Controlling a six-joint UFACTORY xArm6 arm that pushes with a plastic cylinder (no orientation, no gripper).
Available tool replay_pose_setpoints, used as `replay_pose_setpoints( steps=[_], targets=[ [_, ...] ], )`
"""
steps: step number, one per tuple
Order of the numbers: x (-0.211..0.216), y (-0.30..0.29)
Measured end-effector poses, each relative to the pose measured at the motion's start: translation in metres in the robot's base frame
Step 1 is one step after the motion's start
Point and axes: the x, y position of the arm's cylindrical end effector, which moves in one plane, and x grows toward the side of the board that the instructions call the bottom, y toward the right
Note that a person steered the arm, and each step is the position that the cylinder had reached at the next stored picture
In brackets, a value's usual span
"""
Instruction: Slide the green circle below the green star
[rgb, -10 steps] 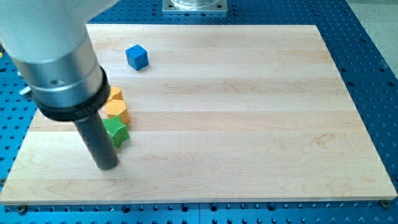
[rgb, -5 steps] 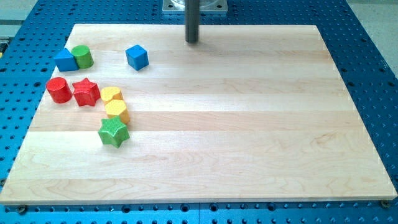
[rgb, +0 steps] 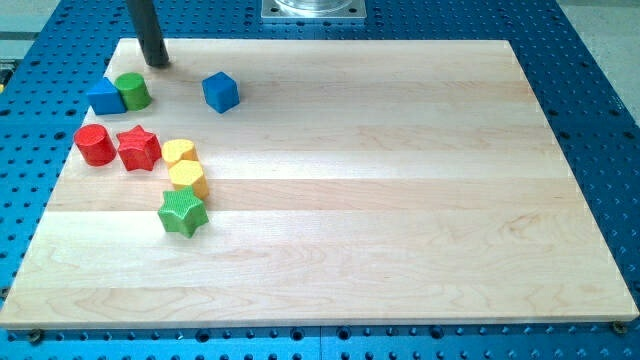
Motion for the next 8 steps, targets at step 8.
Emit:
replay_pose_setpoints(
  steps=[8],
  targets=[
    [0.166,0.121]
  ],
)
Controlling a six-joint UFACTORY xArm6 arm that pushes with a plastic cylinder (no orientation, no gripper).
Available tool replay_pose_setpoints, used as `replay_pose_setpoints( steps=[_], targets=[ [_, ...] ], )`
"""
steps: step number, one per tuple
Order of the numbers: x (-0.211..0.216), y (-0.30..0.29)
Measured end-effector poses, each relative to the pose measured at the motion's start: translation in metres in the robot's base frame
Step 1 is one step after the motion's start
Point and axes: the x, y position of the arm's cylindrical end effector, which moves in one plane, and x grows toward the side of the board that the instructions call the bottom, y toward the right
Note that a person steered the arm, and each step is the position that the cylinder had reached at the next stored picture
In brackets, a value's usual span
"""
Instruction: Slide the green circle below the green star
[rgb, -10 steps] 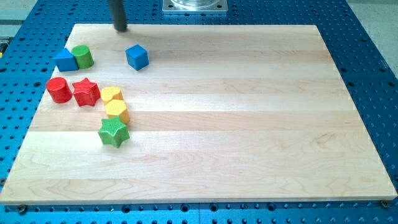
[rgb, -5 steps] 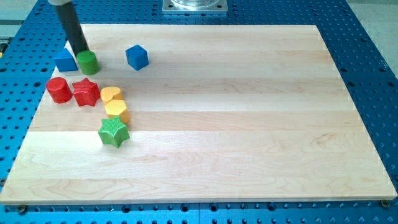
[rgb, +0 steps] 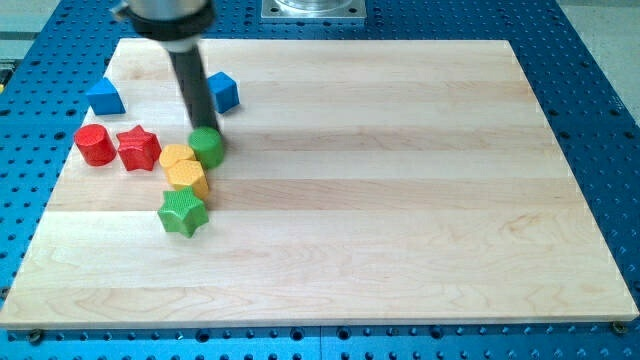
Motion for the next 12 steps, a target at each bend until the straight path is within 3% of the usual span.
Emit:
replay_pose_setpoints(
  steps=[1,3,4,5,7,9,12],
  targets=[
    [0.048,0.038],
    [0.075,0.074],
    [0.027,0.065],
    [0.025,0.037],
    [0.098,0.030],
    [0.065,0.020],
    [0.158,0.024]
  ],
)
